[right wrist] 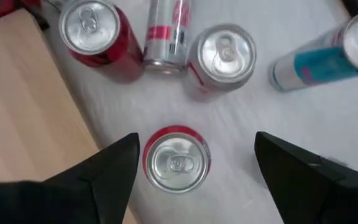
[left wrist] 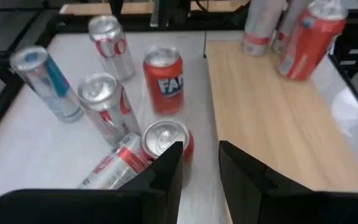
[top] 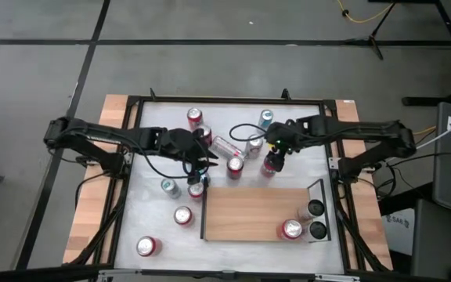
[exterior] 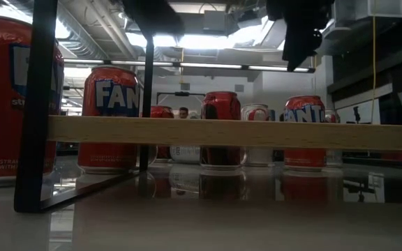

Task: Place canned beverage on shelf
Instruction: Put the center right orange soda can on the shelf

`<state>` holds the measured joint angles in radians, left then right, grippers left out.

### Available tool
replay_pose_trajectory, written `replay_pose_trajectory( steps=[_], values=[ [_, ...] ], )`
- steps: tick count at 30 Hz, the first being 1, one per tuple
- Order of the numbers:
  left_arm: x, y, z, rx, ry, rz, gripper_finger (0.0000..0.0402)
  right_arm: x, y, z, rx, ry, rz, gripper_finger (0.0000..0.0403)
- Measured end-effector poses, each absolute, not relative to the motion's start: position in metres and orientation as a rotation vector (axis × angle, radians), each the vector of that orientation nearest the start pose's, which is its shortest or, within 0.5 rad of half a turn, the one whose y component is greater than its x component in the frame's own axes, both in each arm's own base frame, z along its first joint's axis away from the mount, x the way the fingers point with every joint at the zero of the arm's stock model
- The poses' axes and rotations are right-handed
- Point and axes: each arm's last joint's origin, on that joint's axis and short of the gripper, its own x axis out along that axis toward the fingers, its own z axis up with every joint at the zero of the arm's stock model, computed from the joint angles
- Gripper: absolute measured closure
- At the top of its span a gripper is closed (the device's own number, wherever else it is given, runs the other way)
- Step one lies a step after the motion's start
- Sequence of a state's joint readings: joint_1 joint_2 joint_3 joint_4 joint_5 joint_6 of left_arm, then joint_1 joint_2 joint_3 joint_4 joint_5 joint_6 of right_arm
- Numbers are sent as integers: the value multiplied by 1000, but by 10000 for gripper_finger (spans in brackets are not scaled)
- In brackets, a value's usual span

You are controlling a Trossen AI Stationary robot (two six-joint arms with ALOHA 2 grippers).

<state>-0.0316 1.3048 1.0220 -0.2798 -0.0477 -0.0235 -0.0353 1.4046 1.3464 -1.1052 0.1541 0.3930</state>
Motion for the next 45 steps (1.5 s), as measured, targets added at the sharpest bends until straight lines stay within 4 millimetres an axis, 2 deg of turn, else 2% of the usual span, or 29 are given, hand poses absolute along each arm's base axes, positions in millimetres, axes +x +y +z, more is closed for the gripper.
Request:
replay_pose_trajectory(
  steps=[6, 9, 18, 23, 27, 45],
  values=[
    [284, -6, 269, -32, 549, 13, 308, 267, -13, 311, 332, 1169, -436, 93],
    [283, -7, 264, -61, 542, 14, 308, 269, -13, 309, 340, 1175, -443, 93],
    [284, -15, 265, -108, 523, -36, 308, 268, -13, 306, 399, 1180, -489, 93],
    [284, -20, 266, -114, 518, -51, 308, 264, -13, 283, 395, 1240, -509, 93],
    [285, -22, 267, -136, 501, -54, 308, 266, -12, 273, 409, 1225, -481, 93],
    [285, -22, 269, -164, 487, -47, 308, 268, -12, 269, 492, 1200, -515, 93]
  ],
)
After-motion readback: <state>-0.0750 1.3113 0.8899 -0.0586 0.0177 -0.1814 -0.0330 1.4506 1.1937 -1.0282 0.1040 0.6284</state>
